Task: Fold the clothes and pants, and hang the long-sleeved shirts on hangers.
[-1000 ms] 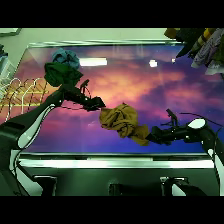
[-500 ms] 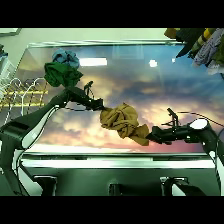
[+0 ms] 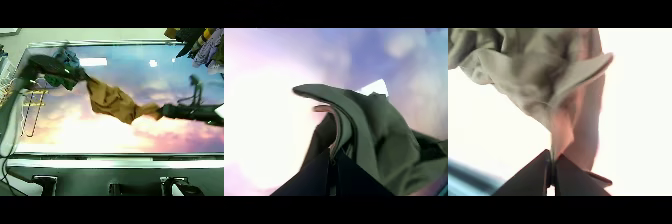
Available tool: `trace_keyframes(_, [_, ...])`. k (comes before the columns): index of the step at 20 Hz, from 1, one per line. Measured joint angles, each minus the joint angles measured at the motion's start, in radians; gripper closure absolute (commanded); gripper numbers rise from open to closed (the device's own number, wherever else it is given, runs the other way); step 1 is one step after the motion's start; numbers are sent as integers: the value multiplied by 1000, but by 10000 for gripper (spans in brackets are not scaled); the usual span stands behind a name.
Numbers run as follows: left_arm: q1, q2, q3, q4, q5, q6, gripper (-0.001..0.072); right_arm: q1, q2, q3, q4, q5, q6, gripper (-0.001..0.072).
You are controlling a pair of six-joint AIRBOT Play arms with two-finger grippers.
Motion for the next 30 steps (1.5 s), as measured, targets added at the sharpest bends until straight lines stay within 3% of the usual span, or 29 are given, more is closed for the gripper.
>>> trace_keyframes(9, [235, 506, 119, 280, 47, -250, 693, 0, 115, 592, -104, -24, 13, 682])
trace_keyframes(15, [274, 717, 125, 380, 108, -402, 693, 0, 229, 694, -145, -68, 94, 682])
trace_keyframes(19, [275, 751, 89, 373, 196, -445, 692, 0, 230, 706, -150, -44, 185, 682])
trace_keyframes(24, [166, 693, -167, 323, 224, -450, 692, 15, -2, 692, -158, 181, 324, 681])
trace_keyframes(26, [100, 637, -314, 314, 171, -447, 692, 46, -139, 660, -172, 229, 338, 681])
trace_keyframes(30, [1, 461, -538, 305, -31, -430, 692, 121, -438, 621, -240, 116, 337, 681])
